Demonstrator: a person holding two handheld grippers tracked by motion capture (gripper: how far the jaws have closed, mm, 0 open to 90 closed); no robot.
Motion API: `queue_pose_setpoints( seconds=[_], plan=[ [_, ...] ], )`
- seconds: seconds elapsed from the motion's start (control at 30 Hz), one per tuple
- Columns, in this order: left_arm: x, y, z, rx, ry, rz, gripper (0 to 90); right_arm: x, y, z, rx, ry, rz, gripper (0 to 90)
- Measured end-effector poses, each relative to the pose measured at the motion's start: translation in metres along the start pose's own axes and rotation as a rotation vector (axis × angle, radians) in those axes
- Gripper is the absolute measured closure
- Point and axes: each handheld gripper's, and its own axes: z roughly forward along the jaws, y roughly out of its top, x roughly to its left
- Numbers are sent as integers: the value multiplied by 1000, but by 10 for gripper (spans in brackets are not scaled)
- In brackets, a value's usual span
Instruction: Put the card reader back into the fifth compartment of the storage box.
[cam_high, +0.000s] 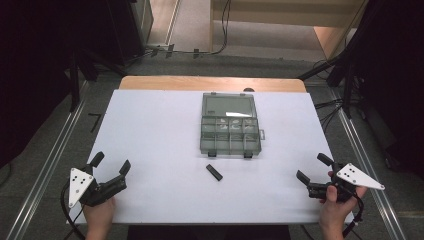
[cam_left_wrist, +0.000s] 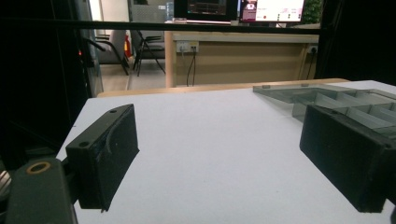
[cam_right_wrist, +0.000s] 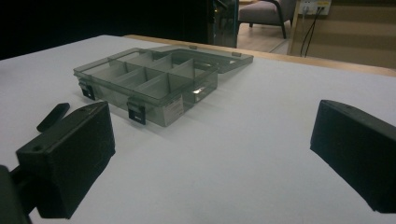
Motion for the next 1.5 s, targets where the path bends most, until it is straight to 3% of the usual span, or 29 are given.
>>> queue_pose_setpoints(
  seconds=[0.2,0.33,0.43,0.57,0.77,1.5],
  plan=[
    [-2,0,1,4,3,15,116,10,9,7,61,16,-66,0],
    [-2,0,1,2,7,6,116,18,15,12,77,42,-83,0],
    [-2,0,2,4,10,7,116,27,22,18,102,54,-123,0],
    [-4,0,3,10,7,21,116,35,28,26,142,75,-127,0],
    [-4,0,3,11,9,25,116,42,39,36,155,118,-126,0],
    [-5,0,3,14,10,33,116,67,64,72,197,200,-179,0]
  ],
)
